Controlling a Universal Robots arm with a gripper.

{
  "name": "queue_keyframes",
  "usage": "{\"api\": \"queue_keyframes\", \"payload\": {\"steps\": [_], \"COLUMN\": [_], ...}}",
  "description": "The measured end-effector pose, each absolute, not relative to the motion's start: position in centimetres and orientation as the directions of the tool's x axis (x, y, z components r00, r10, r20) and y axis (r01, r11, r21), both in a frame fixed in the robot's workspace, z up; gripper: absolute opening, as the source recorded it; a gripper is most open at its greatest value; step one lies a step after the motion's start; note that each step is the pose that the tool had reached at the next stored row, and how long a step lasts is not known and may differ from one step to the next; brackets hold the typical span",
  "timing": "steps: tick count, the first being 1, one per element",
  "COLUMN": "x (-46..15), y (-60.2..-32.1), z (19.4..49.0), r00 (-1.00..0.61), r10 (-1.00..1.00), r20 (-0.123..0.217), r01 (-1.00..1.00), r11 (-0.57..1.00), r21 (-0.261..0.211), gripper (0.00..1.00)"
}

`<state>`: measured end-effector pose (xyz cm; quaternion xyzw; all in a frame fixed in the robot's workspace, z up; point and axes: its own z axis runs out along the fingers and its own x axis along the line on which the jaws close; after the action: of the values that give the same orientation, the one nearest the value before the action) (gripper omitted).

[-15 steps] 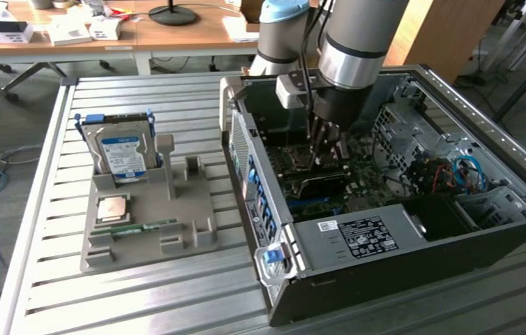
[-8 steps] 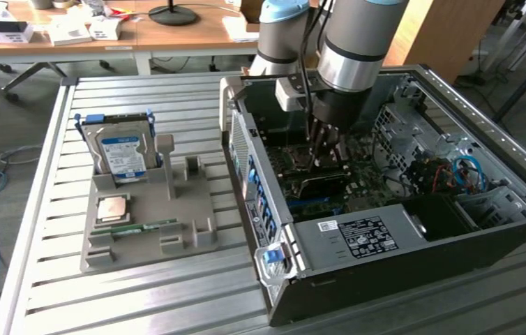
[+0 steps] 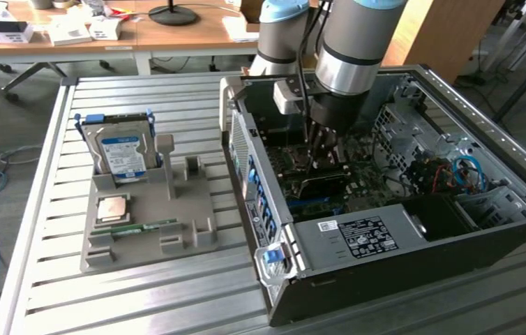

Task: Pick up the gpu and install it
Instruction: 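Press down on the gpu until it lock into place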

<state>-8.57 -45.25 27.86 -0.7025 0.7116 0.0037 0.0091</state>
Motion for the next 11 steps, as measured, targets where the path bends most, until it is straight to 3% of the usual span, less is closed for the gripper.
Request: {"api": "queue_keyframes", "payload": {"steps": [11], "x": [-8.59], "y": [-45.25], "z": [27.4], "r00": [-0.013], "r10": [-1.0], "r20": [-0.018], "r01": [-1.0], "r11": [0.013], "r21": [-0.007], "gripper": [0.11]}}
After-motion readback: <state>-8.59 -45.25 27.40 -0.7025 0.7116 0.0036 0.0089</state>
